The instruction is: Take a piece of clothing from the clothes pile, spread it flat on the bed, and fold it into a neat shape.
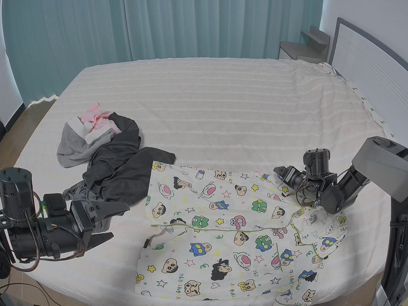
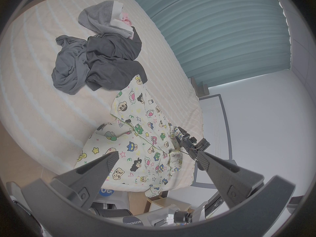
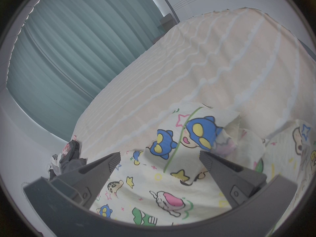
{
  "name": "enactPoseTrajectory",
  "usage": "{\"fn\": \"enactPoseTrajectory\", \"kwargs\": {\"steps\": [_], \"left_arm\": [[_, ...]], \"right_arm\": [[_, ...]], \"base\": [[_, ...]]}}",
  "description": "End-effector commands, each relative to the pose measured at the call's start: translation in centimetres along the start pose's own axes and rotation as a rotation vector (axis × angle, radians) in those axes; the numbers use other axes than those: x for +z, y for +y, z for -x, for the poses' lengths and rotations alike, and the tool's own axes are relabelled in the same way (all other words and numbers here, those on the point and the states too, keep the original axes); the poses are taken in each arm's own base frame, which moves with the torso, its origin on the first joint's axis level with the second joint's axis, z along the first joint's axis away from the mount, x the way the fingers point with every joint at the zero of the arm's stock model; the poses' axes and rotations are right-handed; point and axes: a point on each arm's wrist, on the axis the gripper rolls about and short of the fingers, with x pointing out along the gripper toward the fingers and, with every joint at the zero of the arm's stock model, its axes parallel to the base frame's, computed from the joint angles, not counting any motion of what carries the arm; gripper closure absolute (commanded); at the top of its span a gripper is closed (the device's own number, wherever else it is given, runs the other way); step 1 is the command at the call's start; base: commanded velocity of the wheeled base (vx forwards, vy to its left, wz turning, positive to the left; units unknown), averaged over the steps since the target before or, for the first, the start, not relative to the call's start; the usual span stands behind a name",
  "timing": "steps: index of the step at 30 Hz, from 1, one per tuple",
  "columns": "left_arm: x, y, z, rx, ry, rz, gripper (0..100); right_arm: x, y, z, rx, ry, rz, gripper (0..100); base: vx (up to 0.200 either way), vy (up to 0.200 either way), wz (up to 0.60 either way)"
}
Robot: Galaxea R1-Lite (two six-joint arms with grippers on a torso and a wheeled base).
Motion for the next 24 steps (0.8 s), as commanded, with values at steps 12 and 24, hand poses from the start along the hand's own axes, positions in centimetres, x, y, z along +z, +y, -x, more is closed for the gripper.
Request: {"fn": "enactPoseTrajectory", "kwargs": {"steps": [12, 24], "left_arm": [[0.0, 0.1, -0.1, 0.004, 0.003, 0.002, 0], [0.0, 0.2, -0.3, 0.014, 0.006, 0.002, 0]], "right_arm": [[-1.5, -0.9, 1.5, -0.025, 0.061, -0.003, 0], [-1.1, 0.6, -2.7, 0.028, 0.010, -0.011, 0]], "base": [[0.000, 0.000, 0.00], [0.000, 0.000, 0.00]]}}
